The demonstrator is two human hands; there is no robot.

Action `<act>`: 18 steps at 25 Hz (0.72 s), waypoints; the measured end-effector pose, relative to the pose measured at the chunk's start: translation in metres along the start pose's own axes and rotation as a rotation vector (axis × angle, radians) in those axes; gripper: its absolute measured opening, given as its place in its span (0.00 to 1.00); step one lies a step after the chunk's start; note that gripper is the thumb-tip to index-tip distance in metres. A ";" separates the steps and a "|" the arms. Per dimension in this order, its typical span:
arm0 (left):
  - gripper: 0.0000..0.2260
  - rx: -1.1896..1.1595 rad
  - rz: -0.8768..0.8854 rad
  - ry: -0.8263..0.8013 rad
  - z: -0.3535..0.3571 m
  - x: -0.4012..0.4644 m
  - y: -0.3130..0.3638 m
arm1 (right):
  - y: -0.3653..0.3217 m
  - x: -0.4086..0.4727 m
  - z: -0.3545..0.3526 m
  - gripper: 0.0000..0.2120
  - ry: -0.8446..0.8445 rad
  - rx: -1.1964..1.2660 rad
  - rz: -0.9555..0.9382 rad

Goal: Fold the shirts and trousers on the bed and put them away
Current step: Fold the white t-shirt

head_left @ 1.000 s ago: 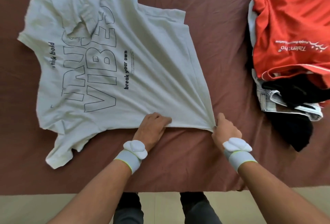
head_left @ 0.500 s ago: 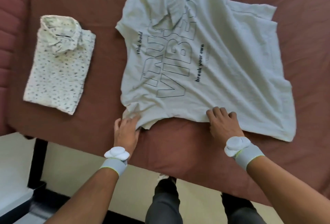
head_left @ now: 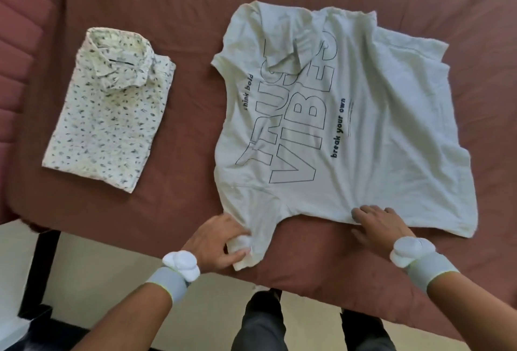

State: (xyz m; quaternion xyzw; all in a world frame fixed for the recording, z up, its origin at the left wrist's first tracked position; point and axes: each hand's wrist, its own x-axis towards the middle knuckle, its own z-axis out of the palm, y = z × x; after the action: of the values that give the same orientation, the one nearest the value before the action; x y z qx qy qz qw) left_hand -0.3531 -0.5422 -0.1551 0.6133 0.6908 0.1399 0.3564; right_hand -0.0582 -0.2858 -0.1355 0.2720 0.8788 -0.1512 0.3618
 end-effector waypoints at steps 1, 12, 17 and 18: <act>0.18 -0.051 -0.081 0.169 -0.005 0.009 -0.003 | 0.000 0.002 0.001 0.12 0.056 0.085 0.032; 0.11 -0.438 -0.882 0.235 -0.035 0.106 -0.009 | 0.078 0.035 -0.016 0.29 0.214 0.208 0.390; 0.07 -0.270 -1.006 -0.073 -0.038 0.048 0.013 | 0.078 0.037 -0.042 0.20 0.129 0.216 0.143; 0.07 -0.251 -0.997 -0.002 -0.049 0.047 0.013 | 0.078 0.042 -0.052 0.19 0.161 0.262 0.100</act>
State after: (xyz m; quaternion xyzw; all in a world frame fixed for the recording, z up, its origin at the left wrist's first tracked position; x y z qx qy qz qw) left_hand -0.3757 -0.4834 -0.1271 0.1621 0.8769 0.0345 0.4513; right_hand -0.0662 -0.1834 -0.1348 0.3716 0.8631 -0.2238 0.2588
